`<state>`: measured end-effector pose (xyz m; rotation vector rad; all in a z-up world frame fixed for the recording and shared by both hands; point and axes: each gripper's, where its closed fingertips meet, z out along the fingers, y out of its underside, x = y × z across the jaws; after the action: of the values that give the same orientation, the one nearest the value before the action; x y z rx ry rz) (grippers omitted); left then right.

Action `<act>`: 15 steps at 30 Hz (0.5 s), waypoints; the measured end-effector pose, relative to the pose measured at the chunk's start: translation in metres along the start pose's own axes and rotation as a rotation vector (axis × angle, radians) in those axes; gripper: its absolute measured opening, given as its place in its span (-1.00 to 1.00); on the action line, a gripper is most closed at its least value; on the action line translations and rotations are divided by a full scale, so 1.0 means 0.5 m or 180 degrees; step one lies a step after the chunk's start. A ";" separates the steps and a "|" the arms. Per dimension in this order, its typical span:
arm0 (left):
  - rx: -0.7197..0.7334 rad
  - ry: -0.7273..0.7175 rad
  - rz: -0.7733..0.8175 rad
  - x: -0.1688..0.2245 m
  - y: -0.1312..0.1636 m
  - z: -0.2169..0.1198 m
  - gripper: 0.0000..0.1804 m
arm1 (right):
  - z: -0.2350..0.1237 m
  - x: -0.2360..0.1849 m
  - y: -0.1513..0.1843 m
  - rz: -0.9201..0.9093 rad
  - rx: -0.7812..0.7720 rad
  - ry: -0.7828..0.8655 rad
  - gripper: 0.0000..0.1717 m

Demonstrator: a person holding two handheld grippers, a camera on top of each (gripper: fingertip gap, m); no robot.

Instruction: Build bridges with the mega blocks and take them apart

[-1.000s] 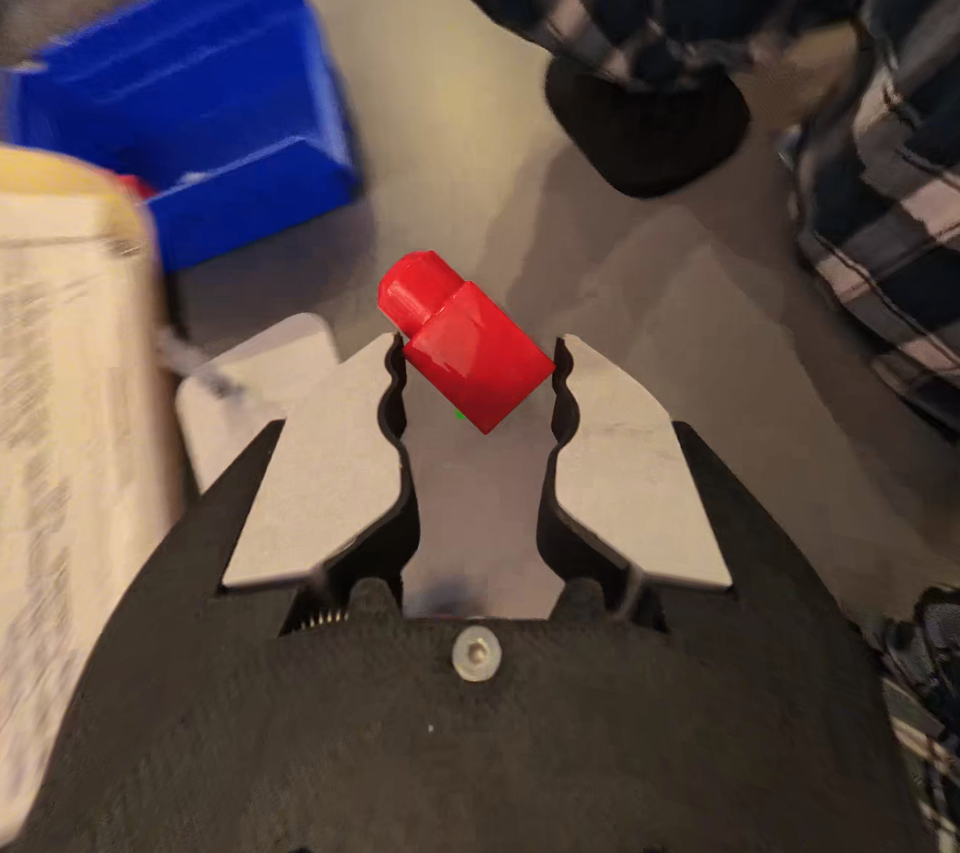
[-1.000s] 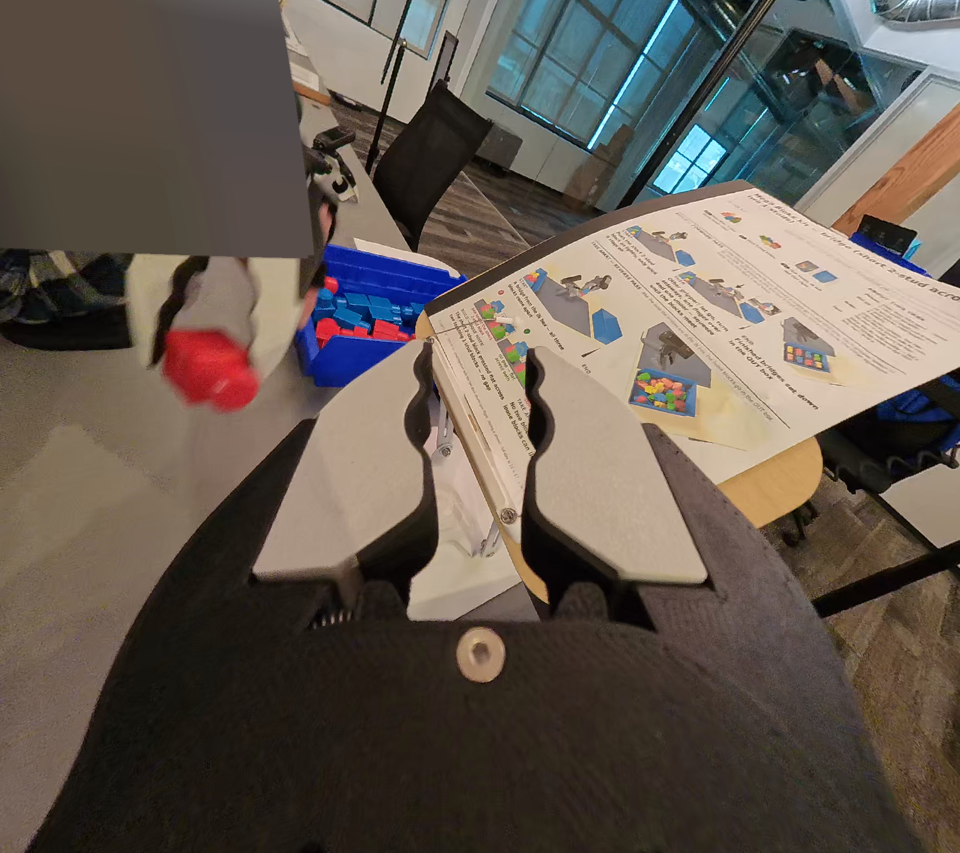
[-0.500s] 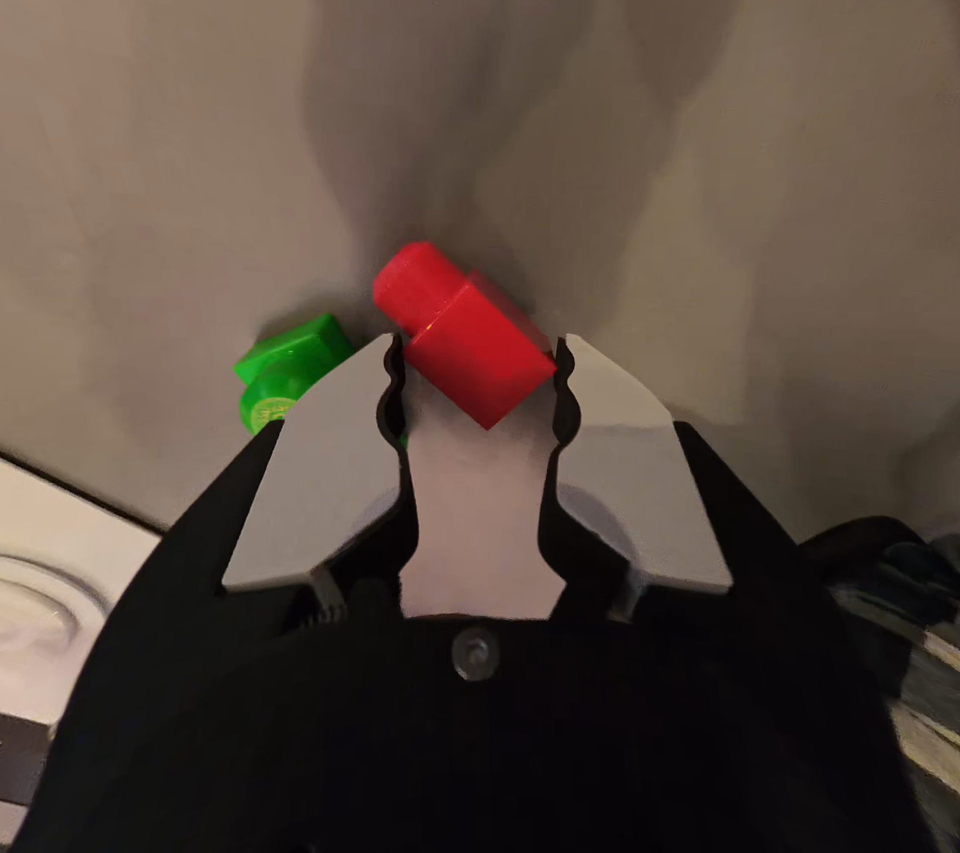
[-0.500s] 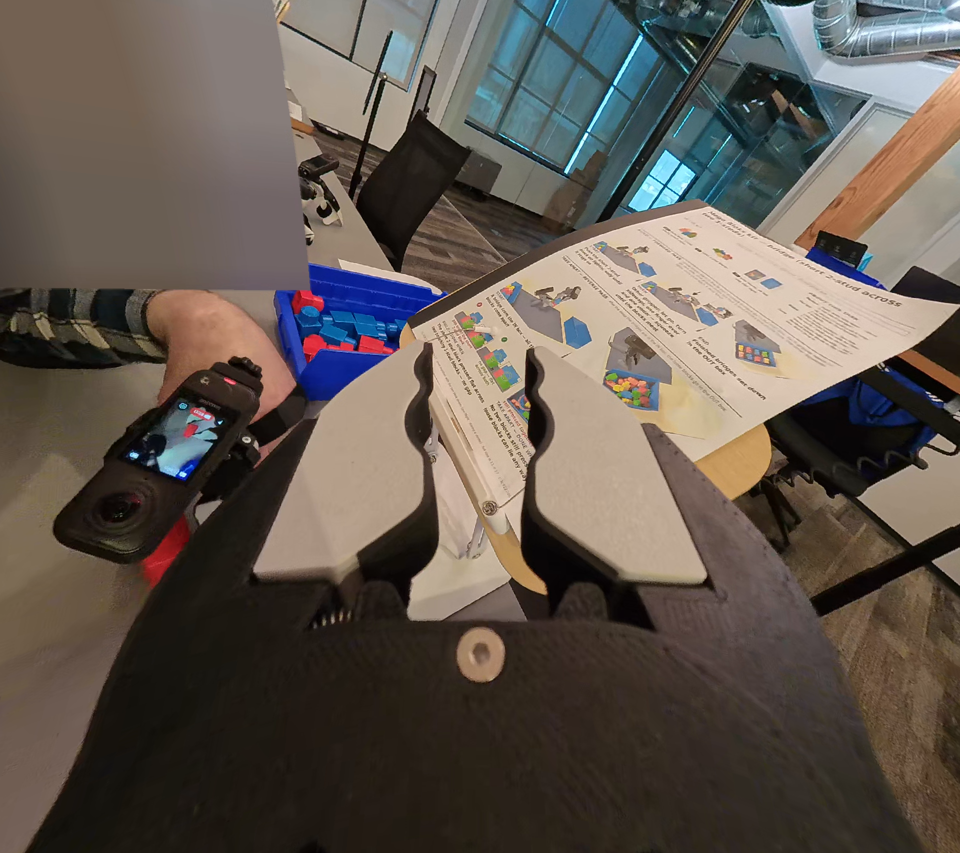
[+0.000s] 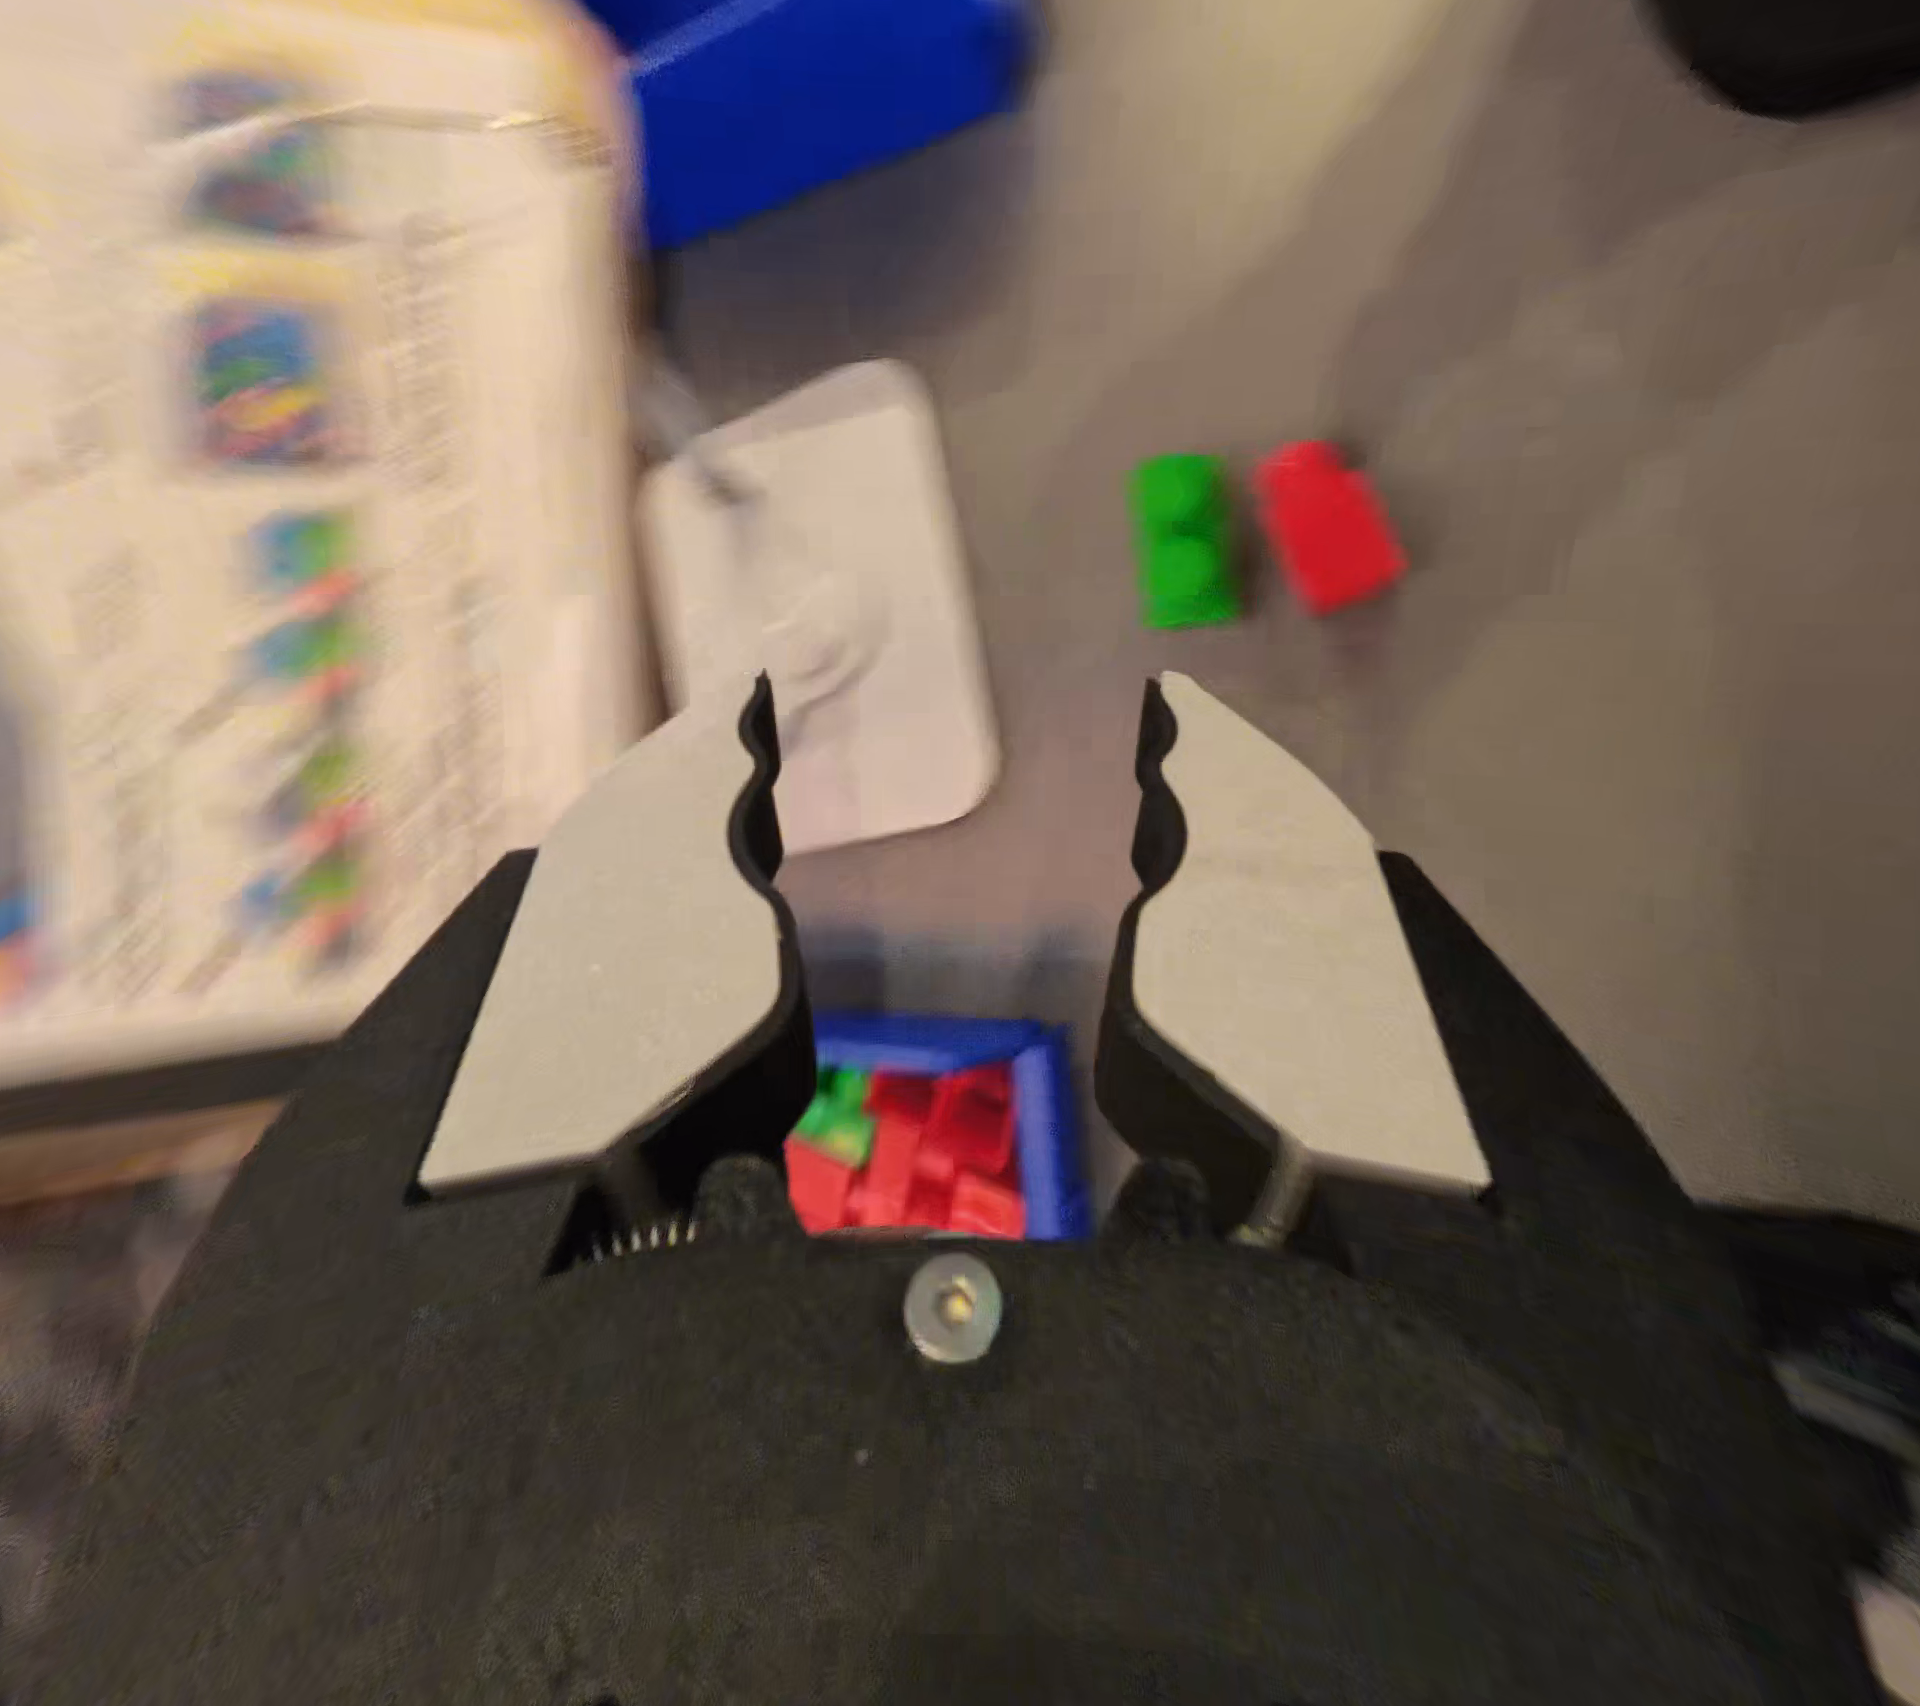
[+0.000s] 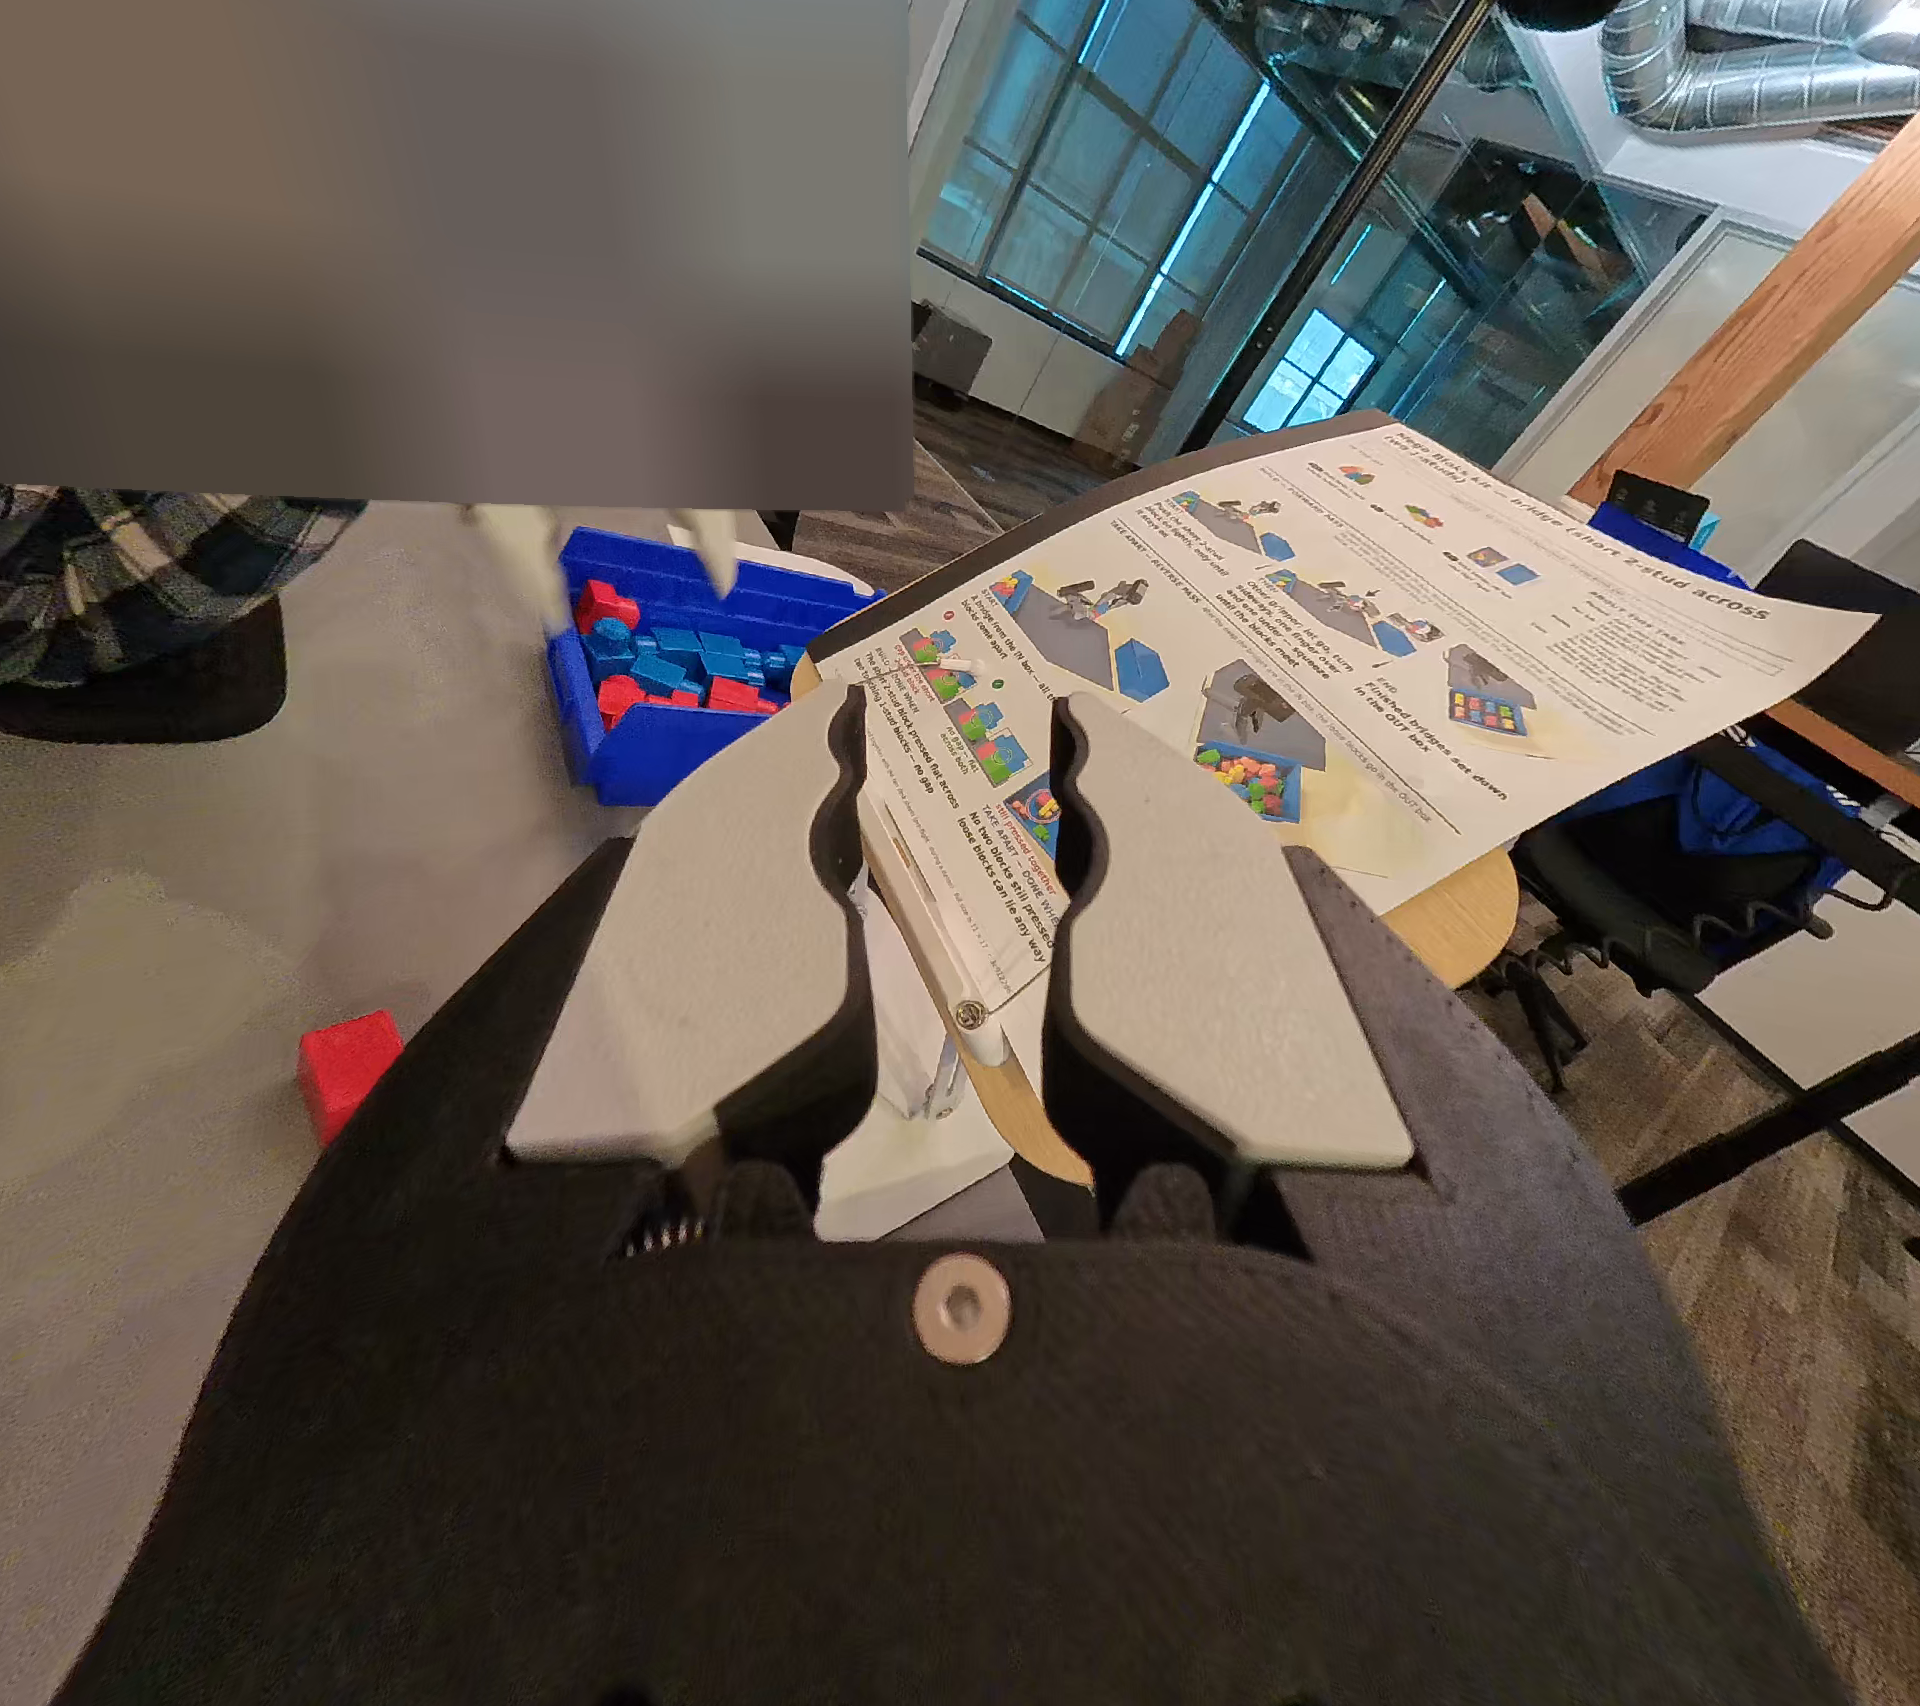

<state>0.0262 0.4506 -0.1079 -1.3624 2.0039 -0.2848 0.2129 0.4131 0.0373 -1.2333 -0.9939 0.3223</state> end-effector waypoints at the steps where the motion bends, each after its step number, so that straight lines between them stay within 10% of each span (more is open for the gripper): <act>1: 0.0032 -0.0413 -0.0213 -0.056 0.028 -0.038 -0.27 | 0.002 0.000 0.001 0.0005 -0.0003 -0.0005 -0.60; 8: -0.0825 -0.1313 -0.1674 -0.228 0.360 -0.097 -0.34 | 0.023 -0.006 0.015 0.0023 -0.0087 -0.0066 -0.60; 15: -0.1385 -0.0843 -0.1955 -0.240 0.556 0.068 -0.43 | 0.035 -0.009 0.025 0.0056 -0.0101 -0.0128 -0.60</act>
<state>-0.1301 0.6818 -0.2305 -2.1553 1.4342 0.0733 0.2006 0.4254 0.0242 -1.2693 -1.0266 0.3476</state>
